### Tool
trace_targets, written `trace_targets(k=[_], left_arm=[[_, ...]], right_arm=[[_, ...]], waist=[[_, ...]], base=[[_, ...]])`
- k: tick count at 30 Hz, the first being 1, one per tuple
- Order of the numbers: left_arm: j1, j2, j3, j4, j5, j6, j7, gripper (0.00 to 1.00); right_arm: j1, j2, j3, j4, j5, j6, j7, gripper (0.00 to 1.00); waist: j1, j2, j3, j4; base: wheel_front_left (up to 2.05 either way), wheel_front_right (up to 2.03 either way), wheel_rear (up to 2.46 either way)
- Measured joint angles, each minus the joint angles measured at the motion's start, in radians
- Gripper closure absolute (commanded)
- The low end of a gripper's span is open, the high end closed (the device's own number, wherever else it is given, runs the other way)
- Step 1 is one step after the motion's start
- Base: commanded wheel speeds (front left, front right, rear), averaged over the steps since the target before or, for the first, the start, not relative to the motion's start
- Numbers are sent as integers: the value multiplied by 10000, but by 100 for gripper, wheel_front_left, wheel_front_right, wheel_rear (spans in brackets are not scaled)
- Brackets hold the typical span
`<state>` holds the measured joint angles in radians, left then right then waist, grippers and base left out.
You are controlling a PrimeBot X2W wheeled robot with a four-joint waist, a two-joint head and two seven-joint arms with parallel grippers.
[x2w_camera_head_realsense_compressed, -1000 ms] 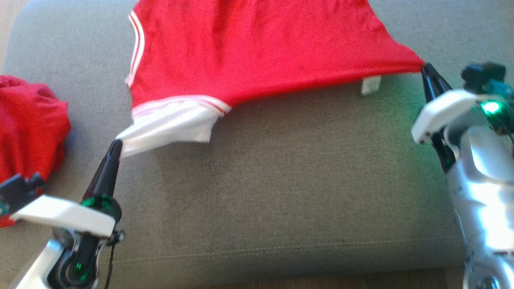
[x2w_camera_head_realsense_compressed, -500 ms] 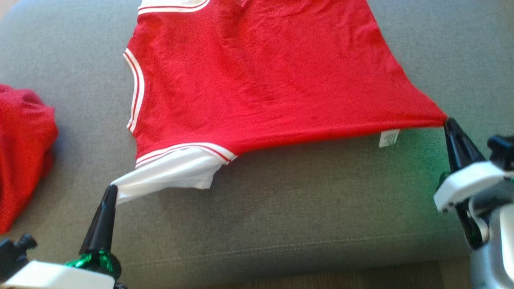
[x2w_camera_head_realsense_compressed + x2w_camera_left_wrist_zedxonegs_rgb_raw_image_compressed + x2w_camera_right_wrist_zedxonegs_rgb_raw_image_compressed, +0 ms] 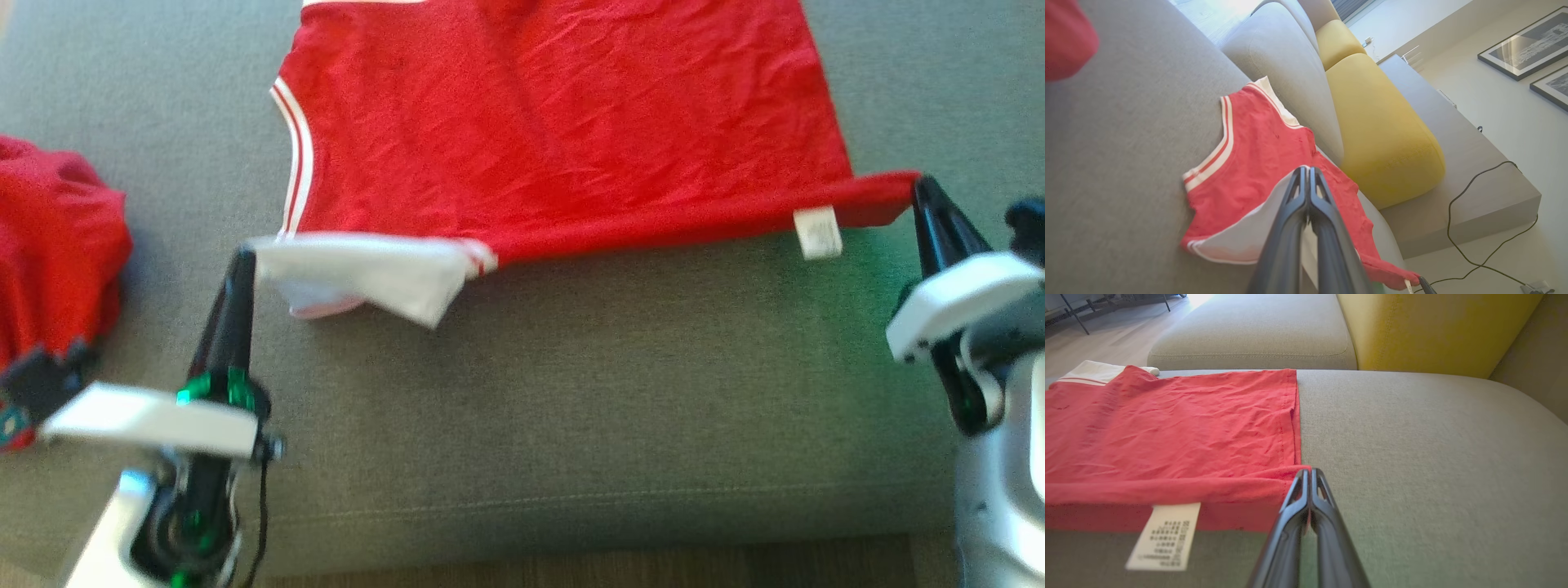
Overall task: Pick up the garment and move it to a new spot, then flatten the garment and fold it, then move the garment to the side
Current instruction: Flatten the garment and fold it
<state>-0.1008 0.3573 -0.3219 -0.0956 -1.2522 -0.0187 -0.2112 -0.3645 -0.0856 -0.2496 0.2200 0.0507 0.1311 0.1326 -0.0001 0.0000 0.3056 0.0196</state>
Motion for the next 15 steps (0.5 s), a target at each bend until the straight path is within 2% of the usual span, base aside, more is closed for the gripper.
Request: trace_targets(k=[10,15], left_arm=[[-3364,-529,-470,2646,508,-476,408,100],[-4326,-736,-577,3772,765,-711,328,100]], right_arm=[[-2458,-15,-40,2389,-675,0,-370,100],[-3400,-13,-136,3277,-911,0,-836,100]], waist=[[1,0,707,324],[3,0,1053,341]], base=[[0,0,0],[0,0,0]])
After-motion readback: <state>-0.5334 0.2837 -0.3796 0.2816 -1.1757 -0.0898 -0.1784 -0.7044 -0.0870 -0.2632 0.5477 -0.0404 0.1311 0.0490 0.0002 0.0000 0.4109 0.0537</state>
